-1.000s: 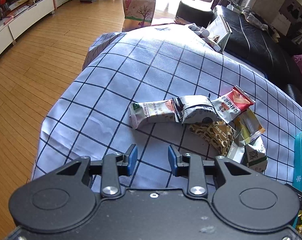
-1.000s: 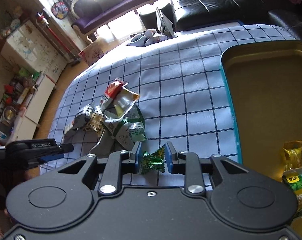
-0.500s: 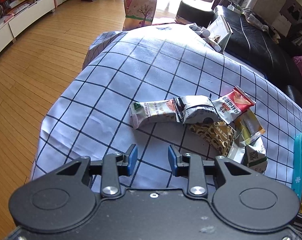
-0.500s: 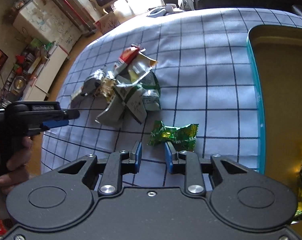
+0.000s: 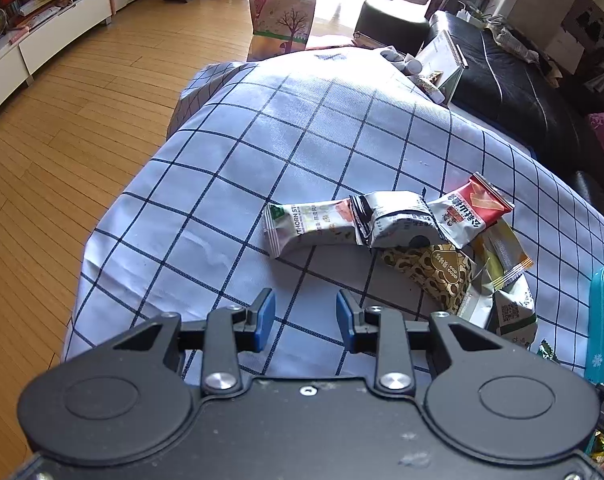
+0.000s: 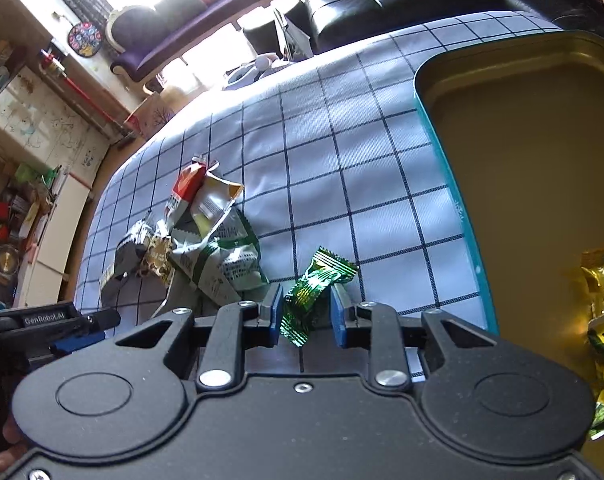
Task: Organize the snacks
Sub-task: 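Lift the green candy with right tool while left approaches white snack bars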
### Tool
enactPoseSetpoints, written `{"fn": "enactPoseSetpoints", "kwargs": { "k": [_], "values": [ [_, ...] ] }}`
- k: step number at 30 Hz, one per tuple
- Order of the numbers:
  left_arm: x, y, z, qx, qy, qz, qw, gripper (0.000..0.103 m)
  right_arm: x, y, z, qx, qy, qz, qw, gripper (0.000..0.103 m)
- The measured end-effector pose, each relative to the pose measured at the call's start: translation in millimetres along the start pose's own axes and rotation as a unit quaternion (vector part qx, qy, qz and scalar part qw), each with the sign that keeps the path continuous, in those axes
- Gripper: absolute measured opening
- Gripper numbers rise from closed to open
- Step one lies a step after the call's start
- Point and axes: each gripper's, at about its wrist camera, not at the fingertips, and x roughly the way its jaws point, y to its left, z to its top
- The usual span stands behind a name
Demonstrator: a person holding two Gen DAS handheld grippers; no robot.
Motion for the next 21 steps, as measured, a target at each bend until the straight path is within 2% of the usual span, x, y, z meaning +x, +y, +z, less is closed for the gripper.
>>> {"fn": "enactPoseSetpoints", "kwargs": {
  "k": [3, 9, 13, 16, 21],
  "values": [
    [0, 0, 0, 0.0, 0.002, -0.004, 1.0, 0.033, 3, 4, -1, 0.001, -0.009, -0.013, 1.0, 0.039],
    [-1, 14, 4, -0.025, 0.011, -0.06, 0.9978, 0.033, 7, 24, -7, -0.038, -0.04, -0.059, 0.997, 0.039],
    [-2, 21, 6, -0.046, 0.004, -0.062, 0.997, 0.033, 9, 37, -14, -0.077, -0.06, -0.087, 0.991, 0.039],
    [-3, 21, 7, -0.049, -0.002, -0.052, 0.9975, 0.033, 5, 33, -12, -0.065, -0.066, -0.075, 0.993, 0.039],
    [-2, 20, 7, -0.059, -0.004, -0.058, 0.9966, 0.033, 3, 8, 0, 0.003, -0.062, -0.04, 0.997, 0.039]
  ]
}}
